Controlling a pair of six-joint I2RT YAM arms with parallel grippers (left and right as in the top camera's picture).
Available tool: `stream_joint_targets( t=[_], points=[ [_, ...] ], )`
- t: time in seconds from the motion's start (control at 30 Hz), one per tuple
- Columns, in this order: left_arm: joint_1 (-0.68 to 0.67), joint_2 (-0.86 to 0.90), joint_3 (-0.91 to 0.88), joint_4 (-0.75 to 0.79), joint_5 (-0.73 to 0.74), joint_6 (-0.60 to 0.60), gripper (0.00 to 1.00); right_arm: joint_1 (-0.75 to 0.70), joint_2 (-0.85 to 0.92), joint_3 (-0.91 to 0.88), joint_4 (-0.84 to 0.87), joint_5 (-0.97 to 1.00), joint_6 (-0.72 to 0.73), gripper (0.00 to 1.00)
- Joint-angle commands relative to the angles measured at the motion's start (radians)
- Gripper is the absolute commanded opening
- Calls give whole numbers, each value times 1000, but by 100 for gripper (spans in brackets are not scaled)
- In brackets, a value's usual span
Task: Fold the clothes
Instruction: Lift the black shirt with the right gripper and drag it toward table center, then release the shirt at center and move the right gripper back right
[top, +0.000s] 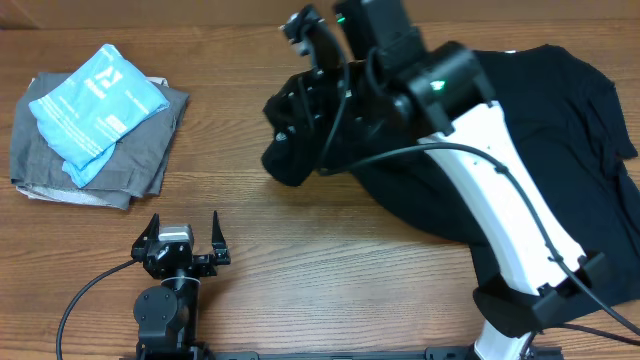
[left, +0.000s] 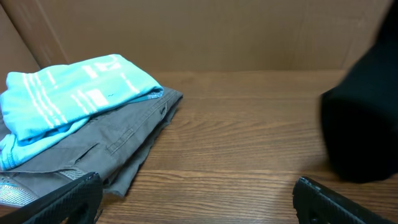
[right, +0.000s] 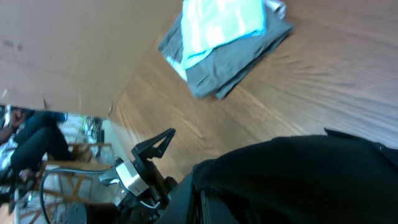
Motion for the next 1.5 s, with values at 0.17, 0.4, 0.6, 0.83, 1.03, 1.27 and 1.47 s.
stream_joint_targets(
  t=[0.17, 0.4, 0.6, 0.83, 1.03, 1.27, 1.47],
  points=[
    [2, -1, -5, 3, -9, 19, 100, 90, 120, -55, 90, -29, 23, 4],
    [2, -1, -5, 3, -9, 19, 100, 95, 162, -55, 95, -26, 23, 15],
    [2, -1, -5, 3, -9, 19, 100, 65, 136, -30, 72, -26, -9, 95],
    [2, -1, -5, 3, -9, 19, 100, -151, 4, 14, -121, 130, -33, 94],
    [2, -1, -5, 3, -9, 19, 100, -449, -22, 2, -341, 229, -30, 29],
    [2, -1, -5, 3, -9, 19, 100, -685, 3, -179, -359, 300, -29, 4],
    [2, -1, -5, 3, -9, 19, 100, -727, 18, -484, -177, 295, -29, 4]
  ],
)
